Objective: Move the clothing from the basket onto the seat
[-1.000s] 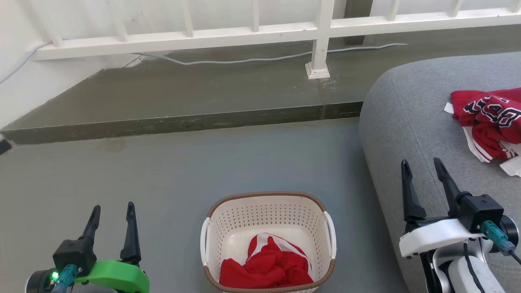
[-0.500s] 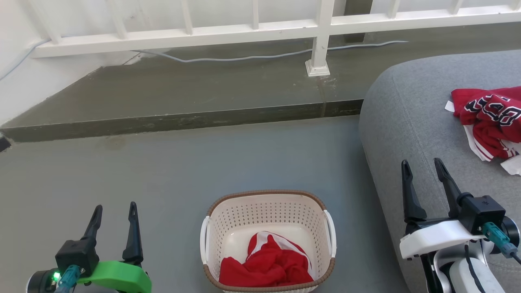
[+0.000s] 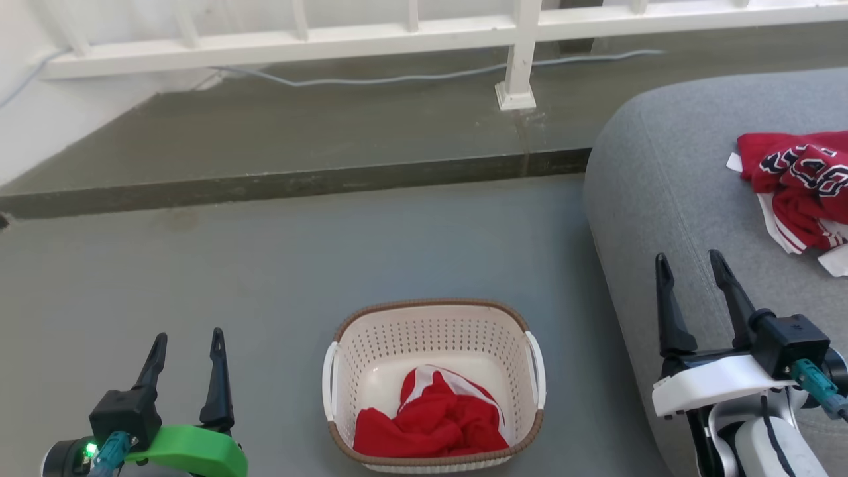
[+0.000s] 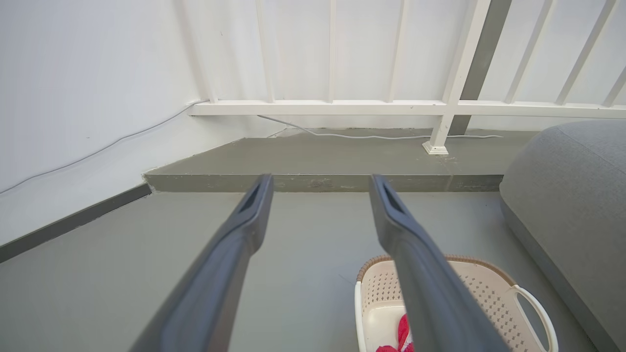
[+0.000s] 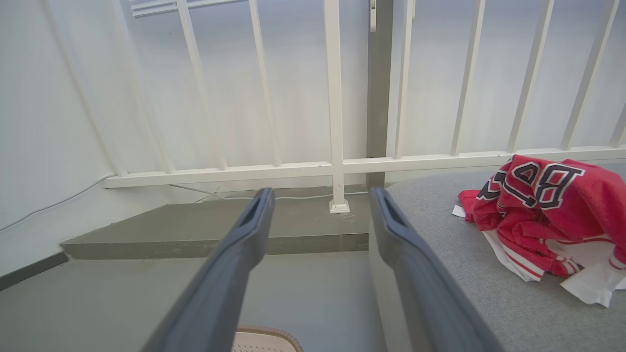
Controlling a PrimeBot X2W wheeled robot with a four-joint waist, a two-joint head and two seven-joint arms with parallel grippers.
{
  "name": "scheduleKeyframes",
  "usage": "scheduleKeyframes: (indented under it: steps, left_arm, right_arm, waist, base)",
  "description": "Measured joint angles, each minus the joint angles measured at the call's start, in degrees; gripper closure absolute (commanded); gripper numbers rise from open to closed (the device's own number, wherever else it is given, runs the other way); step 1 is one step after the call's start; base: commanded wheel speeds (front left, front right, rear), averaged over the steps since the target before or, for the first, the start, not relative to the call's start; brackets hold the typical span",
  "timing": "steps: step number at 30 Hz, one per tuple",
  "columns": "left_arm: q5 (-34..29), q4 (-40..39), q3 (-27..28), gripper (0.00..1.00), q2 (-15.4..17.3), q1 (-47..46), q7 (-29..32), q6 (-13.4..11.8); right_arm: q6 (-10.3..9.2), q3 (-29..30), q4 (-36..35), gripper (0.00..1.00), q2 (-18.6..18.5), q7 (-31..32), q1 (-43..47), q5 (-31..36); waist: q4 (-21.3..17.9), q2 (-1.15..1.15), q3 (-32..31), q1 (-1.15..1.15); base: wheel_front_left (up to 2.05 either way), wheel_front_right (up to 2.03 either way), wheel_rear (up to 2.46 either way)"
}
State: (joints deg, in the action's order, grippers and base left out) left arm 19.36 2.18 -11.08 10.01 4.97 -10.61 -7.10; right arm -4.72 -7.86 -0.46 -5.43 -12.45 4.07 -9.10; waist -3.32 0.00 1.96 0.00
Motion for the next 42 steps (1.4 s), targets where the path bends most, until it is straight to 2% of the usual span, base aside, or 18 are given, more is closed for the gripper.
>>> scheduleKeyframes:
  steps: [7,13,17,26,39,42]
  left_arm:
    - [-1.68,-0.83,-1.24,0.00,0.97,-0.81,2.61,0.00]
    - [-2.69,-0.68,-3.38,0.00,0.98,-5.41,4.65,0.18]
    - [-3.80,0.49,-5.42,0.00,1.16,-8.45,6.19,1.16]
    - [-7.56,3.71,-11.54,0.00,1.31,-17.21,9.99,4.86]
    - [-14.45,13.26,-21.14,0.00,0.54,-29.68,17.01,11.70]
    - [-14.94,15.62,-22.83,0.00,-0.01,-32.24,18.40,12.36]
  right_arm:
    - [-0.02,1.70,-1.36,0.00,-0.26,0.24,-0.69,-0.54]
    - [-0.02,2.59,-2.67,0.00,-1.75,0.38,-4.88,-0.41]
    - [-0.02,3.63,-3.67,0.00,-2.16,0.38,-8.20,-0.42]
    - [-0.52,5.76,-5.98,0.00,-2.65,0.33,-15.30,-0.63]
    - [-0.45,6.32,-9.34,0.00,-3.70,-0.19,-25.07,-0.69]
    - [-0.45,6.68,-9.77,0.00,-3.89,-0.20,-26.48,-0.69]
  waist:
    - [-0.38,0.00,3.40,0.00]
    - [-0.76,0.00,7.52,0.00]
    - [-1.00,0.00,10.54,0.00]
    - [-1.62,0.00,17.72,0.01]
    - [-3.20,0.00,28.29,0.01]
    - [-3.57,0.00,30.76,0.01]
  base:
    - [0.00,0.00,0.00]
    - [0.00,0.00,0.00]
    - [0.00,0.00,0.00]
    - [0.00,0.00,0.00]
    - [0.00,0.00,0.00]
    - [0.00,0.00,0.00]
